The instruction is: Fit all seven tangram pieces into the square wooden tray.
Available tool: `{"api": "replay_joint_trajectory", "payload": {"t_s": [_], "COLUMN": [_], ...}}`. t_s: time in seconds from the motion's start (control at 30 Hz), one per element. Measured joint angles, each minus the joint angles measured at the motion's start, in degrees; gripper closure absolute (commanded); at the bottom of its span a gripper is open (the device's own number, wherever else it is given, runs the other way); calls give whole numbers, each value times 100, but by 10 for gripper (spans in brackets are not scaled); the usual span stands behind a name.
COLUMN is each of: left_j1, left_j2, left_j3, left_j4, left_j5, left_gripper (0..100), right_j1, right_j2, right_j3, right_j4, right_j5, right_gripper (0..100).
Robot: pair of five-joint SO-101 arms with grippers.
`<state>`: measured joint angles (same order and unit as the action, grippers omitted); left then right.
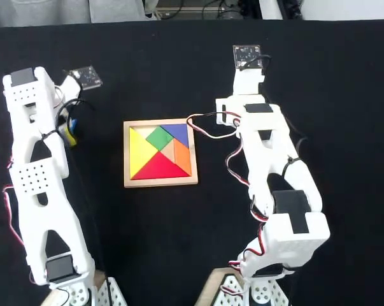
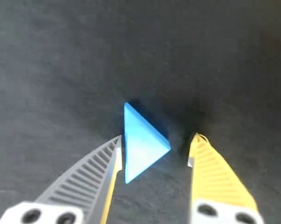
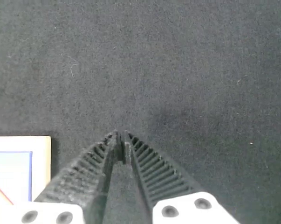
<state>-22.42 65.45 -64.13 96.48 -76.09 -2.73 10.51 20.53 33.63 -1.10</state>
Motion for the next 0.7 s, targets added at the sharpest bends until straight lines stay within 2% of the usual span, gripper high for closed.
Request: {"api": "replay_joint_trajectory", "payload": {"t_s": [0.27,0.7], "left_j1": [-79,-88], "left_j2": [44,141], "left_j3": [-343,-352], "left_j4": [334,334], "left_j5": [-229,-378], "left_gripper": [760,766], "right_j1": [0,0], "right_j2": [0,0], "right_j3": [0,0], "right_j4": [0,0], "right_j5": [0,0], "right_gripper": [987,987]}}
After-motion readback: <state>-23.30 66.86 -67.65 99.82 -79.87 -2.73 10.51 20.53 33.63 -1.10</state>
